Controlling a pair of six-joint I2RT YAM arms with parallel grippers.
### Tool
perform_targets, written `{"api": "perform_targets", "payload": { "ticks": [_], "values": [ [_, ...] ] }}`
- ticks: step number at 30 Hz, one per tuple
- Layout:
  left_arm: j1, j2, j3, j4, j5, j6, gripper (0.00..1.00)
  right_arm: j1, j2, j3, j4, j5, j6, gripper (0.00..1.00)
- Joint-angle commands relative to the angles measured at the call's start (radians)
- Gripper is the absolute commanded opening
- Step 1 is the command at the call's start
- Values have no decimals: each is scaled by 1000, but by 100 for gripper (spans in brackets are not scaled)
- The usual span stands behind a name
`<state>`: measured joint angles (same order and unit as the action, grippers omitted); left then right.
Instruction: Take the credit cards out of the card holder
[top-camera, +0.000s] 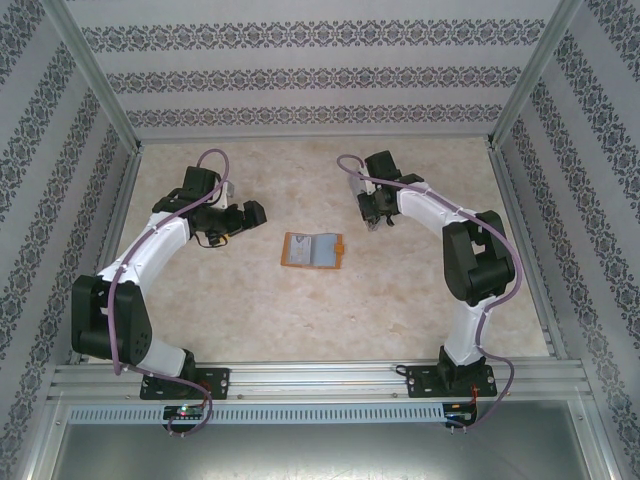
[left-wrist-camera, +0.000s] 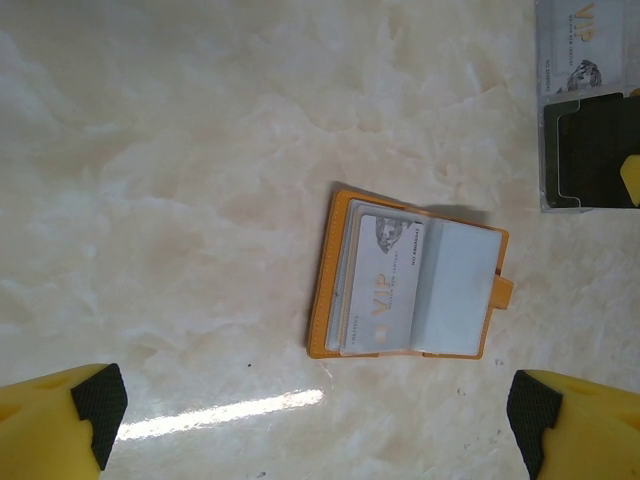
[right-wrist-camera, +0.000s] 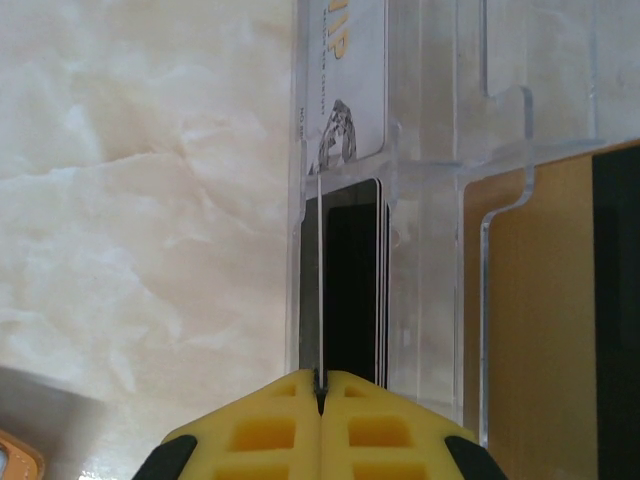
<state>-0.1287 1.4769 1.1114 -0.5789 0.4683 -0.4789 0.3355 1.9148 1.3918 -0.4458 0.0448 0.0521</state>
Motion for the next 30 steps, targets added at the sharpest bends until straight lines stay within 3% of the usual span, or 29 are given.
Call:
{"api": "perform_targets", "payload": {
  "ticks": [1, 3, 9, 20, 25, 30],
  "values": [
    [13, 3, 9, 25, 13, 23, 100, -7, 0, -4, -8, 23, -1, 0],
    [13, 4, 10, 24, 13, 23, 99, -5, 10, 7, -13, 16, 4, 4],
    [13, 2, 15, 19, 15, 26, 100, -1, -29, 11, -12, 8, 42, 31],
    [13, 12, 3, 38, 52, 14, 99, 71, -262, -125, -10, -46, 193, 58],
    [1, 43, -12, 67, 87, -5, 100, 180, -261, -172, 20, -116, 369, 62],
    [-35, 75, -34, 133, 131, -23, 100, 273, -179, -199, 152, -280, 584, 54]
  ]
}}
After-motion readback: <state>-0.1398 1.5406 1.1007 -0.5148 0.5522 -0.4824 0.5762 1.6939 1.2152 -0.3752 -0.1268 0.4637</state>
